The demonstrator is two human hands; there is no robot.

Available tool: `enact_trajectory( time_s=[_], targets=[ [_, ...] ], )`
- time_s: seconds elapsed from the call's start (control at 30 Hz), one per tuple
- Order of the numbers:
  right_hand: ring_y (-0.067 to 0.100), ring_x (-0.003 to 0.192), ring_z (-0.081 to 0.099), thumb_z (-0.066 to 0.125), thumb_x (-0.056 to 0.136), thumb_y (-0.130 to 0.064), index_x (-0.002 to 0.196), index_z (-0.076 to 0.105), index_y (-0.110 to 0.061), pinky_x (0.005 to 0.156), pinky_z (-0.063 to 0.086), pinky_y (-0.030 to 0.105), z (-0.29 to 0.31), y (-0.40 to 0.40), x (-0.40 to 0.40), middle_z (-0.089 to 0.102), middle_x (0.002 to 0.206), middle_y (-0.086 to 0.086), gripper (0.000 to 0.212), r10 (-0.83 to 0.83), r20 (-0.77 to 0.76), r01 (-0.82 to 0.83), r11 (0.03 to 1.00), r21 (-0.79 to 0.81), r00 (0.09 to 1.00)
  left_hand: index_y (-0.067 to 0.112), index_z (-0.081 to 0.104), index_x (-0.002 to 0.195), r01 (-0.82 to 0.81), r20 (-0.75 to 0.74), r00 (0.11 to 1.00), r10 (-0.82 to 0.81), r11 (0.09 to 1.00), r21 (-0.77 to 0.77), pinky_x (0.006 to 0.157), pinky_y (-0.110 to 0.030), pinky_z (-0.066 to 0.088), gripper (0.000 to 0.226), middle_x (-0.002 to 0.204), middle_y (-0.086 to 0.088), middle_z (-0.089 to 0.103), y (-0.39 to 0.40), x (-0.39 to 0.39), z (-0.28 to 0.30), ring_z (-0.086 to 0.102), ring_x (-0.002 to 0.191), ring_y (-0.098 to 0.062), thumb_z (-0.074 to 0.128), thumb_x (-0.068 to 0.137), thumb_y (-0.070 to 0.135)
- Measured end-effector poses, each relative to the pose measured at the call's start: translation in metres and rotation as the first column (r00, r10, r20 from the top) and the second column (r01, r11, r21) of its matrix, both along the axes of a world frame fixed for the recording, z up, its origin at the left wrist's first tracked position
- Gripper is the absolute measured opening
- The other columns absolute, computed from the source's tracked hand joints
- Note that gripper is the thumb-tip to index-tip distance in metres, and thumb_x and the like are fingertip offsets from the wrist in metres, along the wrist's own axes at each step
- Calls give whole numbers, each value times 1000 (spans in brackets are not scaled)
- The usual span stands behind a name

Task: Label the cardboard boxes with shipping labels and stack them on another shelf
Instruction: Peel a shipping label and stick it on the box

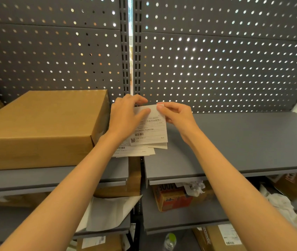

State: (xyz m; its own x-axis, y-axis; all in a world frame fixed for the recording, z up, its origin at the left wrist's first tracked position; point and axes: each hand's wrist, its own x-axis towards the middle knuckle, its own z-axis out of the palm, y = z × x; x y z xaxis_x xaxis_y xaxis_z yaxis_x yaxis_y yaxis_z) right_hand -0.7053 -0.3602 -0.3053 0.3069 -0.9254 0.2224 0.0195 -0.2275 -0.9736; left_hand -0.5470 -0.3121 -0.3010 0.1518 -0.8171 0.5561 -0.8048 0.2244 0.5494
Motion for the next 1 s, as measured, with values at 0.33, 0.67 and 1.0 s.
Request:
enact_trajectory(
  time_s=[0.33, 0.67, 1.0],
  targets=[
    [13, 90, 67, 51, 95, -35, 108, 68, -8, 83, 52, 25, -1, 3, -4, 71, 98, 4, 35, 139, 25, -141, 981, 131, 990, 27, 64, 108, -68, 85, 994, 73, 996, -53, 86, -24, 20, 22, 110, 8, 55, 3, -9, -2, 42, 107, -16, 61, 87, 35],
    [15, 91, 64, 54, 93, -37, 107, 68, -7, 89, 49, 30, -2, 5, 0, 69, 94, 4, 36, 235, 85, -247, 948, 199, 968, 20, 65, 103, 111, -128, 984, -123, 989, -99, 76, -6, 40, 20, 101, 6, 58, 9, -13, -4, 53, 85, 1, 66, 85, 29],
    [17, 94, 62, 51, 95, -35, 107, 67, -10, 95, 48, 34, -1, 9, 4, 68, 99, 5, 32, 265, 68, -273, 946, 175, 962, 20, 65, 102, 100, -153, 981, -117, 988, -117, 81, -20, 49, 19, 100, 10, 60, 8, -7, -9, 58, 89, -4, 66, 86, 29]
  ],
)
